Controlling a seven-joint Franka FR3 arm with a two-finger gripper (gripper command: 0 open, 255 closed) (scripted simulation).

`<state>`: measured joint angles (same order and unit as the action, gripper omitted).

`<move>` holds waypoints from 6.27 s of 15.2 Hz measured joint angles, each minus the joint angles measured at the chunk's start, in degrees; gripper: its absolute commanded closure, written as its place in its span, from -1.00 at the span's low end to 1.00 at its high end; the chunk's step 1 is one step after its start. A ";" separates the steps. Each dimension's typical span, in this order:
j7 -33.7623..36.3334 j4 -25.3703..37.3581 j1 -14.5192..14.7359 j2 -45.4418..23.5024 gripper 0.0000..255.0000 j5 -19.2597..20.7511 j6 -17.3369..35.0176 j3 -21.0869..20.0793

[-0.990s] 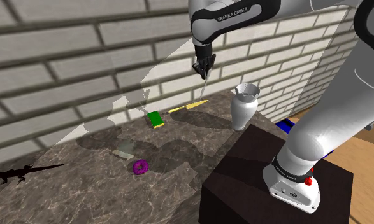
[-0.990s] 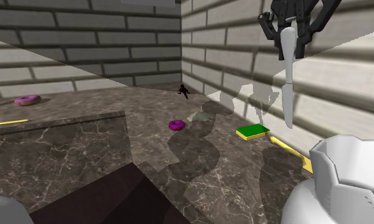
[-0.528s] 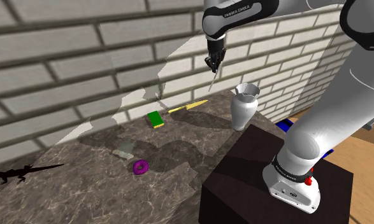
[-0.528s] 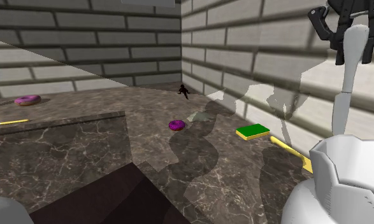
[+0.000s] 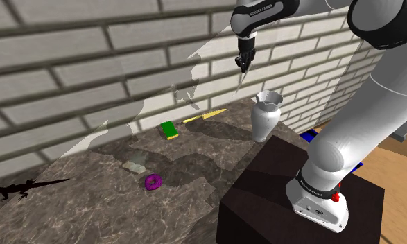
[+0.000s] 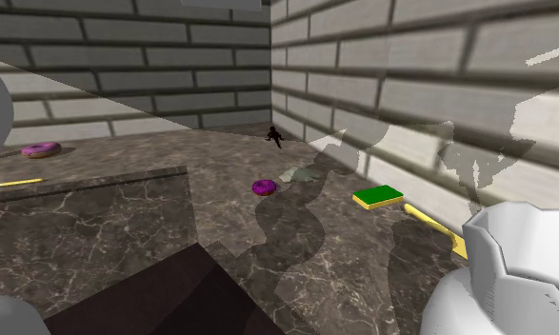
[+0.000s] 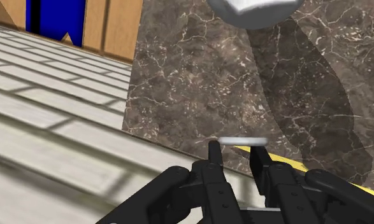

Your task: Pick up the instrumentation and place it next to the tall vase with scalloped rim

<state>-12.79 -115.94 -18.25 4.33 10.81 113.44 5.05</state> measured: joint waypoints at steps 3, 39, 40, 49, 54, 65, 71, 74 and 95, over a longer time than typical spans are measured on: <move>-0.36 -0.83 -0.28 -0.82 1.00 0.09 1.72 0.34; 4.28 -13.25 -0.91 -14.83 1.00 2.66 28.07 1.12; 4.50 -13.38 -0.88 -15.44 1.00 2.76 28.71 1.12; -0.82 -14.11 0.44 -18.63 -1.00 13.01 27.25 1.40; -5.22 -13.28 -2.20 -23.63 -1.00 12.85 25.75 2.81; -6.50 -11.45 -4.01 -28.02 -1.00 14.53 28.86 4.11; -6.48 -12.81 -4.84 -26.88 -1.00 15.58 30.50 4.64; -6.19 -12.97 -4.84 -26.72 1.00 15.83 30.92 4.61; -35.14 -15.18 -23.36 -25.09 -1.00 -7.69 40.22 -8.66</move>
<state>-47.92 -131.12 -41.61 -20.76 3.12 153.66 -3.61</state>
